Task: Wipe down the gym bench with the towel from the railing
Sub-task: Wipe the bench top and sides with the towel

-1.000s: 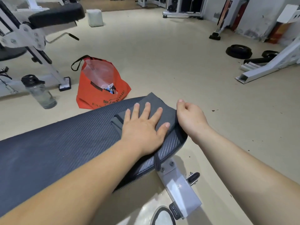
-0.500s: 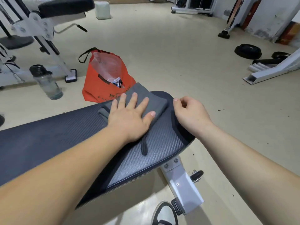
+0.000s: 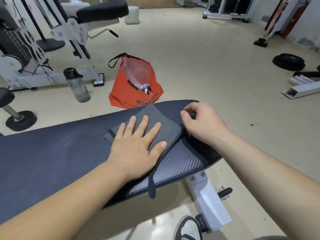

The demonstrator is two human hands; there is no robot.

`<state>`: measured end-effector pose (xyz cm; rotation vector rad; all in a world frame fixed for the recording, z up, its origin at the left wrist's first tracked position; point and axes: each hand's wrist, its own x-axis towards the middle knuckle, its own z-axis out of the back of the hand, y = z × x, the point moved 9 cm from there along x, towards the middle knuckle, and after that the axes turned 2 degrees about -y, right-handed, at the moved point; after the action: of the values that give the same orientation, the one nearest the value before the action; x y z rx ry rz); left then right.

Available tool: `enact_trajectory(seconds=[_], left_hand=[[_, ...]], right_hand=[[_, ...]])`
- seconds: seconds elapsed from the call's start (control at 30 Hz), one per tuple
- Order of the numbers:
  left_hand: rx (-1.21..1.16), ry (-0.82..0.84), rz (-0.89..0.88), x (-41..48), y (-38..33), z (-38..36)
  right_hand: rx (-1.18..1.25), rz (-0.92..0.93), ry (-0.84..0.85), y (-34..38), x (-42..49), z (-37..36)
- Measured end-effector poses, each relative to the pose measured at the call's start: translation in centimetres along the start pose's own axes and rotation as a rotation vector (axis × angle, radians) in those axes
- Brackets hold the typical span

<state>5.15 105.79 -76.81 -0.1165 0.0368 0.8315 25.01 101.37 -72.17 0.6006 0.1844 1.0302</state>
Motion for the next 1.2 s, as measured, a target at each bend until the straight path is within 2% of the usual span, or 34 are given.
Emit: enact_trajectory(seconds=[0.1, 0.17, 0.2, 0.23, 0.3, 0.37, 0.4, 0.43, 0.5, 0.6, 0.67, 0.73, 0.83, 0.9, 0.97, 1.07, 1.13, 1.2], left_hand=[[-0.04, -0.018, -0.276, -6.0, -1.9, 0.5], [-0.046, 0.049, -0.409, -6.4, 1.0, 0.8], [-0.047, 0.072, -0.394, -5.5, 3.4, 1.0], [-0.048, 0.075, -0.3, -4.2, 6.4, 1.2], [-0.038, 0.03, 0.004, -2.3, 11.9, 1.6], [-0.025, -0.014, 0.236, -2.5, 13.6, 1.2], [-0.023, -0.034, 0.265, -3.3, 12.6, 0.9], [-0.019, -0.047, 0.233, -4.4, 10.8, 0.8], [-0.025, -0.056, 0.049, -7.2, 6.7, 0.8], [-0.016, 0.005, -0.151, -7.7, 7.1, 1.2], [-0.005, 0.018, -0.07, -4.8, 10.5, 1.5], [-0.026, 0.043, 0.143, -1.6, 13.4, 1.4], [-0.048, 0.031, 0.295, -0.1, 12.2, 0.6], [-0.042, 0.009, 0.214, -2.2, 8.4, 0.4], [-0.036, -0.017, 0.012, -5.5, 4.8, 0.3], [-0.026, 0.044, -0.215, -5.7, 6.4, 0.6], [-0.005, 0.059, -0.116, -3.0, 11.1, 1.0], [-0.022, 0.053, 0.133, -0.8, 15.2, 1.3]], right_hand=[[0.003, 0.066, 0.036, 2.8, 0.3, -1.3], [-0.006, 0.121, 0.07, 5.0, 0.3, -2.4], [-0.006, 0.143, 0.086, 6.0, 0.3, -2.9], [-0.004, 0.163, 0.102, 6.8, 0.2, -3.4], [-0.022, 0.194, 0.137, 8.2, 0.2, -4.4], [-0.059, 0.213, 0.163, 8.9, 0.2, -5.2], [-0.072, 0.221, 0.17, 9.1, 0.2, -5.6], [-0.081, 0.228, 0.171, 9.3, 0.3, -5.8], [-0.092, 0.237, 0.163, 9.7, 0.6, -6.1], [-0.11, 0.254, 0.175, 10.5, 0.7, -6.8], [-0.127, 0.266, 0.191, 10.9, 0.5, -7.3], [-0.138, 0.268, 0.203, 10.9, 0.4, -7.6], [-0.132, 0.261, 0.184, 10.7, 0.8, -7.5], [-0.119, 0.264, 0.154, 10.7, 1.1, -7.3], [-0.098, 0.265, 0.132, 10.9, 1.2, -7.4], [-0.057, 0.277, 0.122, 11.5, 1.1, -7.8], [-0.041, 0.29, 0.123, 11.9, 0.9, -7.8], [-0.047, 0.301, 0.138, 12.0, 0.7, -7.9]])
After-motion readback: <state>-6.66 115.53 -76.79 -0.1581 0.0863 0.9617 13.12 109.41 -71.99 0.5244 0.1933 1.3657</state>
